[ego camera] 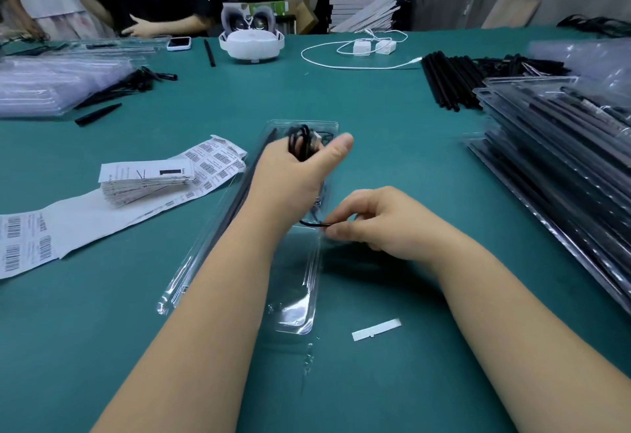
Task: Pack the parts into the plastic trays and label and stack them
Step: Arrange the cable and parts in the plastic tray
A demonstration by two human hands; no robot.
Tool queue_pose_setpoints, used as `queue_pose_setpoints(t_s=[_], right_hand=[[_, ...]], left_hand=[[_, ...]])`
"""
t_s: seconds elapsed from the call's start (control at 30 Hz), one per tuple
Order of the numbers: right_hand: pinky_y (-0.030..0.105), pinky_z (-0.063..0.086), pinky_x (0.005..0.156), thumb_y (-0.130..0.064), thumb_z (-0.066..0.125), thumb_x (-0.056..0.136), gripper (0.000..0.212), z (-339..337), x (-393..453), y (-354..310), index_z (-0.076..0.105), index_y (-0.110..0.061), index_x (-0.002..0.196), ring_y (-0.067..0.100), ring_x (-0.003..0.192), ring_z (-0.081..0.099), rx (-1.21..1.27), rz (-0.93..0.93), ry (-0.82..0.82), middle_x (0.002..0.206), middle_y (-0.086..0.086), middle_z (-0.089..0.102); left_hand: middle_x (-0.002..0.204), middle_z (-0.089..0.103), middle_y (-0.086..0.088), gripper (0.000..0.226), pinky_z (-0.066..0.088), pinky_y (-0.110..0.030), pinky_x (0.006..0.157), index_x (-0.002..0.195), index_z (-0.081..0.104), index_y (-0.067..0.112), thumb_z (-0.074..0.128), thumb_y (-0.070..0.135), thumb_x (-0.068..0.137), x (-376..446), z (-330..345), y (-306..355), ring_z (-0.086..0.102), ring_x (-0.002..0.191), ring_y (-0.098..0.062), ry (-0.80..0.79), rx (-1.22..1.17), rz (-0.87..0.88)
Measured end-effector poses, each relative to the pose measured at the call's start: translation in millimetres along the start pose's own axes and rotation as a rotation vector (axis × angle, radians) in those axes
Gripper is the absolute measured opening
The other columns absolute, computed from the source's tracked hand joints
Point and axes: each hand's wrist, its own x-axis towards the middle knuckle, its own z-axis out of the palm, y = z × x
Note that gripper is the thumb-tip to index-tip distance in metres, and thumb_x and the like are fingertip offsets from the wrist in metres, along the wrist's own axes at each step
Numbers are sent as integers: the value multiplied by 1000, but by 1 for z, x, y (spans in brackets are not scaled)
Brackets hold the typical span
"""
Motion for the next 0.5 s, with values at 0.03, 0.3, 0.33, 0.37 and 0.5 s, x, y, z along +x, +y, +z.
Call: queue_pose_setpoints(t_s=[0.03,0.3,0.33,0.37,0.5], right_hand=[[9,31,45,-27,76,77,12,-2,0,1,71,-34,69,1,43,39,-4,5,11,44,-15,47],[14,31,39,-12,63,89,8,-4,7,11,68,-12,83,4,41,41,131,87,151,51,-13,57],[14,31,39,-12,64,88,7,-4,7,10,69,-14,83,4,42,41,163,98,150,55,-12,60],[15,31,39,-12,65,87,8,-4,7,10,69,-17,81,4,43,42,189,107,147,58,-11,62],[13,37,48,-11,67,85,11,-10,4,10,70,-21,83,0,52,48,261,135,84,71,-9,65]], left_hand=[[49,27,4,48,23,-27,47,57,33,19,69,35,85,0,1,-2,24,44,-12,-29,100,9],[57,41,6,45,24,-27,50,61,37,19,60,47,87,-3,0,-12,40,57,-12,-162,769,125],[61,43,6,43,25,-30,53,64,37,19,58,46,89,-3,0,-13,42,62,-14,-180,812,114],[65,45,6,40,26,-32,55,66,37,20,55,45,91,-2,0,-13,43,66,-16,-192,846,110],[72,53,3,30,32,-34,62,84,51,16,47,42,96,-1,1,-12,50,76,-23,-141,870,154]])
